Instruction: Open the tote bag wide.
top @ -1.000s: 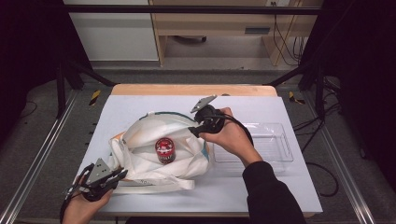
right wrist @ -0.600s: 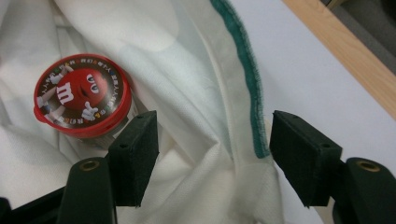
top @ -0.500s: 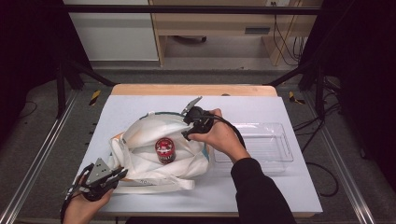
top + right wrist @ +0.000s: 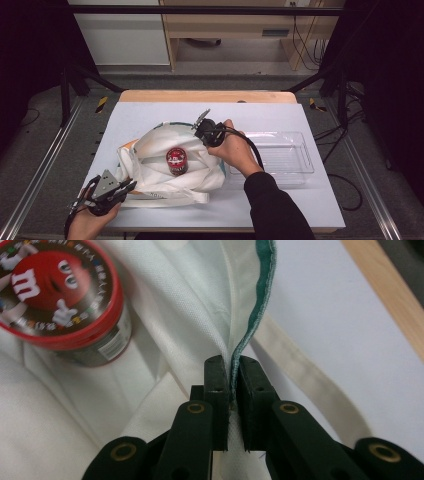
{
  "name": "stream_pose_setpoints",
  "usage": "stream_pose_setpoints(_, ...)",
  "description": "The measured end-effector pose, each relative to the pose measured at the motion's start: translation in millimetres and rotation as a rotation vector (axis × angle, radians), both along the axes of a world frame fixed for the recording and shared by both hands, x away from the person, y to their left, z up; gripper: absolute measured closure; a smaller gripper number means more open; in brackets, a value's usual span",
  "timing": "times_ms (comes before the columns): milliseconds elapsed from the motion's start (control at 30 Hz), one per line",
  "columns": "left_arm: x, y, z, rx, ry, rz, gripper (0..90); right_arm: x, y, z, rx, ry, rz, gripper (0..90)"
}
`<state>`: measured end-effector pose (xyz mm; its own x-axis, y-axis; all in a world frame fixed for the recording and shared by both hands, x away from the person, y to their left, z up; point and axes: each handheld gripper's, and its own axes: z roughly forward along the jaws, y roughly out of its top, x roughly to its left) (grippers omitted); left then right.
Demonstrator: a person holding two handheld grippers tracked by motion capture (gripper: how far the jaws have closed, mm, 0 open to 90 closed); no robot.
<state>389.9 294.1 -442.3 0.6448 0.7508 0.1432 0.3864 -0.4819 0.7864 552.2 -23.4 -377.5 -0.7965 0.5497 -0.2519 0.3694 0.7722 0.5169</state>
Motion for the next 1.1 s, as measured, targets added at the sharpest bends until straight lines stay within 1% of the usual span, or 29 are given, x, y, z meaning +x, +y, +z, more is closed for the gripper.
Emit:
stream_pose_setpoints(33, -0.9, -0.1, -0.2, -0.008, 0.015, -0.006, 82.4, 2.0, -2.4, 3.7, 0.018, -0.017, -0.015, 85.1)
stream_pose_setpoints(67, -0.9, -0.1, -0.2, -0.008, 0.015, -0.006, 82.4, 2.0, -2.4, 3.7, 0.018, -0.017, -0.015, 85.1)
stream_pose_setpoints(133, -1.1, 1.0, 0.3, 0.002, 0.01, -0.006, 82.5, 5.5, -6.6, 9.4, 0.037, -0.044, -0.036, 85.3)
stream_pose_setpoints(200, -1.4, 1.6, 0.5, 0.006, 0.014, -0.007, 82.6, 8.9, -10.7, 14.1, 0.052, -0.058, -0.055, 85.4)
stream_pose_setpoints(267, -1.6, 1.7, 0.3, 0.011, 0.014, -0.01, 82.7, 13.1, -15.3, 18.5, 0.067, -0.068, -0.075, 85.5)
stream_pose_setpoints(467, -2.9, 1.9, 0.7, 0.031, 0.013, -0.016, 82.9, 20.7, -20.9, 26.2, 0.086, -0.082, -0.099, 85.6)
stream_pose_setpoints(533, -2.5, 2.0, 0.6, 0.046, 0.005, -0.019, 83.0, 23.9, -22.1, 25.3, 0.09, -0.076, -0.108, 85.6)
stream_pose_setpoints(567, -2.8, 1.6, -0.2, 0.048, 0.017, -0.018, 83.0, 26.7, -21.5, 20.0, 0.072, -0.06, -0.117, 85.5)
stream_pose_setpoints(633, -2.8, 1.3, -1.2, 0.053, 0.035, -0.021, 83.0, 27.8, -21.2, 17.3, 0.063, -0.053, -0.118, 85.5)
stream_pose_setpoints(667, -2.3, 1.5, -2.1, 0.046, 0.041, -0.022, 83.0, 29.6, -20.4, 10.7, 0.047, -0.039, -0.117, 85.4)
stream_pose_setpoints(767, -1.7, 1.9, -3.0, 0.041, 0.041, -0.023, 83.0, 30.4, -20.3, 7.2, 0.041, -0.03, -0.114, 85.4)
stream_pose_setpoints(900, -1.1, 3.0, -3.7, 0.033, 0.041, -0.024, 82.9, 30.3, -18.8, -0.3, 0.021, -0.011, -0.107, 85.2)
stream_pose_setpoints(967, -0.8, 2.7, -4.0, 0.035, 0.032, -0.024, 82.9, 29.6, -18.3, -1.9, 0.015, -0.007, -0.11, 85.1)
stream_pose_setpoints(1000, -0.8, 2.0, -4.5, 0.034, 0.032, -0.022, 82.8, 28.3, -17.6, -7.6, -0.001, 0.022, -0.097, 84.7)
stream_pose_setpoints(1100, -0.9, 1.4, -4.3, 0.034, 0.027, -0.019, 82.6, 26.2, -18.1, -10.5, -0.003, 0.03, -0.093, 83.8)
